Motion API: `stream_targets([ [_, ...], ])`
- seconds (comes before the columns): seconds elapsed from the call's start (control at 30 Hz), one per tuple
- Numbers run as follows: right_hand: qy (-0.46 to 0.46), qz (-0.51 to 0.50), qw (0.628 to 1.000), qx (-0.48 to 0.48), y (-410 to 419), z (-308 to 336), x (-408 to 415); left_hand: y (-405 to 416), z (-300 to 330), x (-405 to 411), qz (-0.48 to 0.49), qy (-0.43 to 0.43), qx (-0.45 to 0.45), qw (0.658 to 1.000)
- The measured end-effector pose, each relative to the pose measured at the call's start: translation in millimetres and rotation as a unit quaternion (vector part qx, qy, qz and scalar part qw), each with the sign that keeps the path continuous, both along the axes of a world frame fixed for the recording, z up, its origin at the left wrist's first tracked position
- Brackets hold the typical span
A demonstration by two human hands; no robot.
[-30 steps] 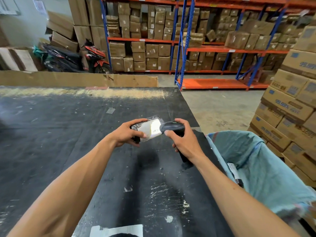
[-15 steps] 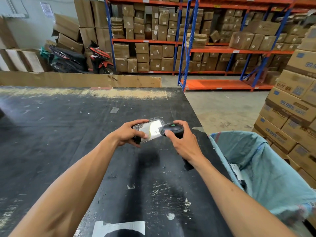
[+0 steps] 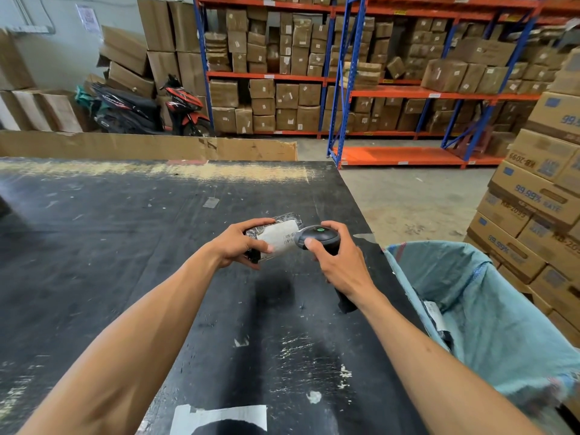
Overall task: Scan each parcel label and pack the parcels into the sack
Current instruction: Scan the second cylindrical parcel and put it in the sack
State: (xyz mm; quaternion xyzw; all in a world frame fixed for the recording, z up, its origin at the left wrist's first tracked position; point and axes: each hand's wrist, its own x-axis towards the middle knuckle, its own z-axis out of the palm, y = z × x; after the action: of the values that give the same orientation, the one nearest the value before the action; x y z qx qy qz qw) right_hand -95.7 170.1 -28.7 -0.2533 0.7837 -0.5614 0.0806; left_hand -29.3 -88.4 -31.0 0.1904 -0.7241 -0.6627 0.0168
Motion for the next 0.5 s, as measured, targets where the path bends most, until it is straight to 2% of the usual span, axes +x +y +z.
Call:
stream_targets([
  [0.5,-0.024,-0.017,1.000,-0.009,5.1,-3.8,-4.7,8.3,1.5,-1.2,-0.004,-0.006,-0.003,1.000],
])
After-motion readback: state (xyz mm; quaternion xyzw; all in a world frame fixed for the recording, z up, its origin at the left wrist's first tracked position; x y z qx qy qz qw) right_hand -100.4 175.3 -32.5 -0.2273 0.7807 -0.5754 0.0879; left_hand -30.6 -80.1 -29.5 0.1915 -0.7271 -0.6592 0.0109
